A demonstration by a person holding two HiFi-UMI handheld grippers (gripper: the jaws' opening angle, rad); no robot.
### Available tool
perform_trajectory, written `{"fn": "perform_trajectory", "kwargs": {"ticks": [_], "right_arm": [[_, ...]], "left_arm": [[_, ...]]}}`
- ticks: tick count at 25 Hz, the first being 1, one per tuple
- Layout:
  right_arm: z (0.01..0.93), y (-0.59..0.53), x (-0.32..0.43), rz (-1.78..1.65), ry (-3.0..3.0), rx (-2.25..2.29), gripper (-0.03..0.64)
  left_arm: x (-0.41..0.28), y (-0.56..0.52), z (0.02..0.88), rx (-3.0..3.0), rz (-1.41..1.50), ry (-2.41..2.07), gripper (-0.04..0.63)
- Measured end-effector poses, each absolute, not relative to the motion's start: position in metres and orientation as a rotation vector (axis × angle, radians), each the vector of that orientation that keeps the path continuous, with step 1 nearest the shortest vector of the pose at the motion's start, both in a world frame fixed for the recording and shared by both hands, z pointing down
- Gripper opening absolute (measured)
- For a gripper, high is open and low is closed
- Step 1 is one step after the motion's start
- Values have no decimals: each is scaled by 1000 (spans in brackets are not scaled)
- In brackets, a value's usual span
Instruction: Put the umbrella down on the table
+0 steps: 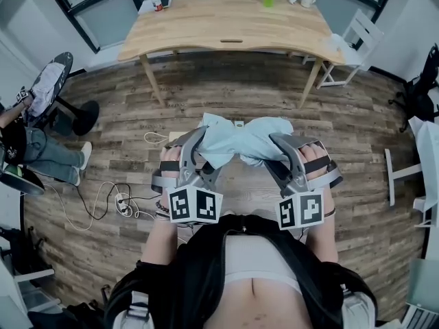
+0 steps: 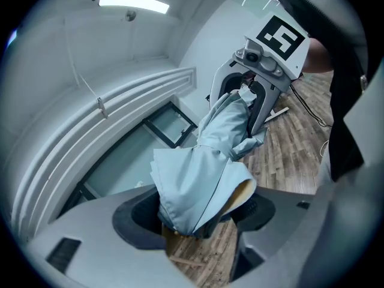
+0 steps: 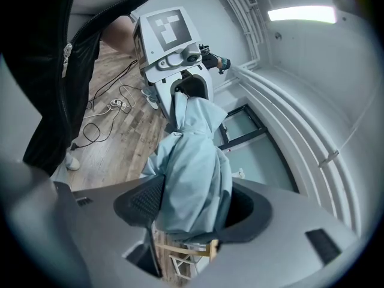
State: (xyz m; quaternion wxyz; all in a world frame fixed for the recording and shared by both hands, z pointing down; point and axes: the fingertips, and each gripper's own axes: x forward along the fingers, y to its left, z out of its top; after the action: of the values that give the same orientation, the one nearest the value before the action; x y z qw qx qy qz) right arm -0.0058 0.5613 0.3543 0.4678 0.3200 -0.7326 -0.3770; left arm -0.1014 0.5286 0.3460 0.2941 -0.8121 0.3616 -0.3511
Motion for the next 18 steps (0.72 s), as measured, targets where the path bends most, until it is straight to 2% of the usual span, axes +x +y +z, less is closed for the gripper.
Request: {"fn": "perform_trajectory", "kwargs": {"ticks": [9,18], "right_arm": [[365,547,-8,-869,-1776,809,293],[365,479,-1,-892,-1766,803,293]], "left_arm": [[-102,512,357,-2187,-930,922,305],[-96,444,359,-2188,-909,942,305]]}}
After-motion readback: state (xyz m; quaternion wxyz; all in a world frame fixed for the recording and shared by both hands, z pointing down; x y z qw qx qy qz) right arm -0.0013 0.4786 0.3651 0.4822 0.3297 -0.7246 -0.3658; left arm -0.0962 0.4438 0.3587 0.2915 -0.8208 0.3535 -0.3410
